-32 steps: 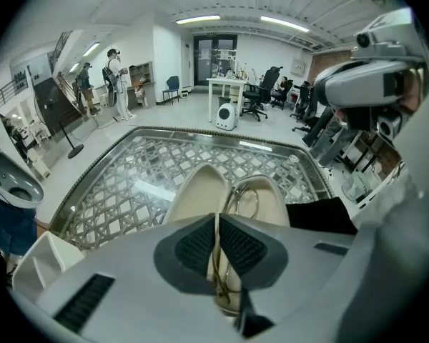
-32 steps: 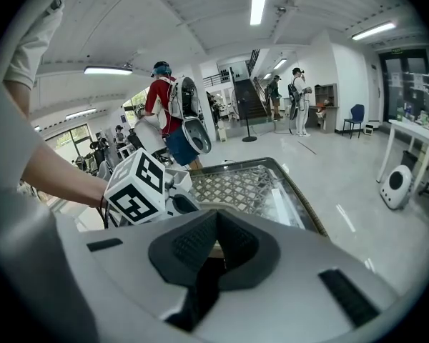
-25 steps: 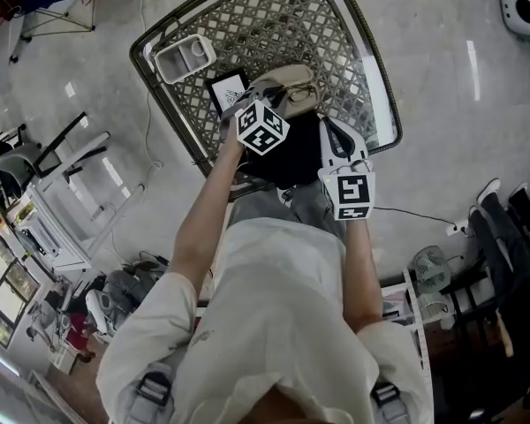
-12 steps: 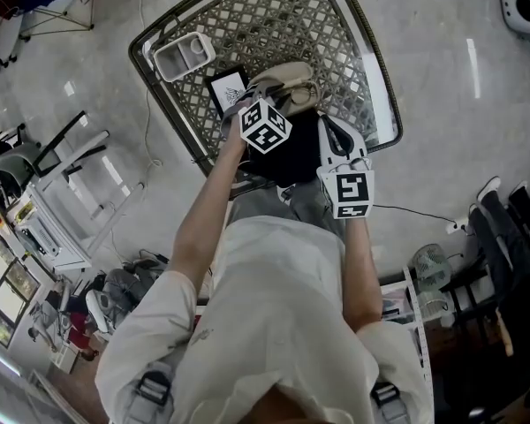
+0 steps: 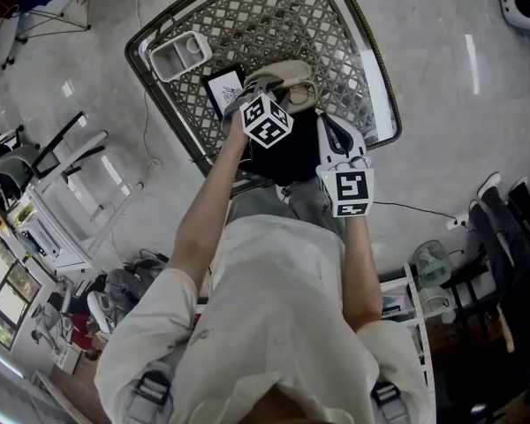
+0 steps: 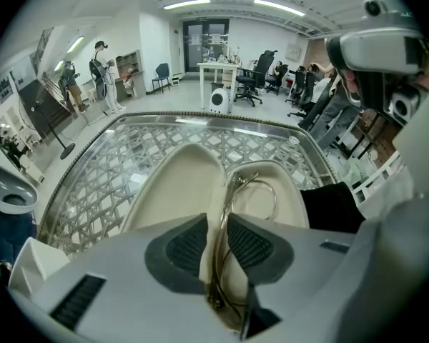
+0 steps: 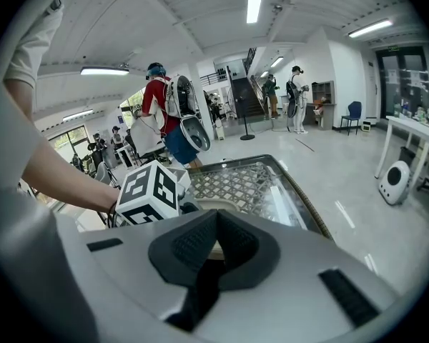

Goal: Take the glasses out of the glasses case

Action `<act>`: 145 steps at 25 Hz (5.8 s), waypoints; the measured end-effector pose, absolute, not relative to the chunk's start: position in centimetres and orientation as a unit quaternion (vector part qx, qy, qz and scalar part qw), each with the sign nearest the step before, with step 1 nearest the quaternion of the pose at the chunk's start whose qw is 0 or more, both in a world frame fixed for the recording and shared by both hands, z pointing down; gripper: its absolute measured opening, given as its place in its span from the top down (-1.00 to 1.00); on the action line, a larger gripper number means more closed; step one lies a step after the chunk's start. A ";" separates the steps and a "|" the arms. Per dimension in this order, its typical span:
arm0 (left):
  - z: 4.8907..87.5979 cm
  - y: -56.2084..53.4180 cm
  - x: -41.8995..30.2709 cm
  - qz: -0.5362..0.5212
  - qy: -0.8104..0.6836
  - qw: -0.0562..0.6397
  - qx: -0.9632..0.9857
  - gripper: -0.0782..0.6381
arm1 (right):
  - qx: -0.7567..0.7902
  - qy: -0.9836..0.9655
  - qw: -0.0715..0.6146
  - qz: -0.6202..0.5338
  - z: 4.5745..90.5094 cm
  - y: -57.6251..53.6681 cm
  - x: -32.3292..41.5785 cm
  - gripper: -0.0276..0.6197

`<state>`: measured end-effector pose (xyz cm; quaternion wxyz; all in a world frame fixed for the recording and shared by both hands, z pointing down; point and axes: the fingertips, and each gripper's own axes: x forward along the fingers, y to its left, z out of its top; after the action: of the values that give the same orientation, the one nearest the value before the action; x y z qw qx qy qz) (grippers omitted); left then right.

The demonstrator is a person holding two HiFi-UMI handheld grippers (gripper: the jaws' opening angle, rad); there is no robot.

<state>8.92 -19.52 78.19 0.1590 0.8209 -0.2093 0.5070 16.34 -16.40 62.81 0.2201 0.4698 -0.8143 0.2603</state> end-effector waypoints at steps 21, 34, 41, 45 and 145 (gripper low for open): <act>77.7 -19.3 8.9 0.512 -0.206 0.141 0.822 0.69 | 0.476 -0.811 0.221 0.258 62.7 -16.3 16.4 0.90; 76.2 -20.0 8.9 0.494 -0.211 0.133 0.833 0.70 | 0.480 -0.811 0.220 0.253 62.5 -16.0 15.8 0.90; 75.0 -20.1 8.9 0.479 -0.218 0.130 0.840 0.70 | 0.483 -0.811 0.220 0.247 62.2 -15.9 15.7 0.90; 73.4 -20.3 9.0 0.464 -0.227 0.125 0.847 0.70 | 0.486 -0.811 0.219 0.241 61.5 -15.6 15.6 0.90; 40.7 -10.7 0.7 0.139 -0.314 0.028 0.939 0.70 | 0.536 -0.833 0.135 0.032 39.4 -7.4 10.4 0.90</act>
<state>0.69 -10.65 40.68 0.0278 0.9388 -0.3137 0.1394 10.42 -7.41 39.39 0.1352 0.5360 -0.8327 0.0324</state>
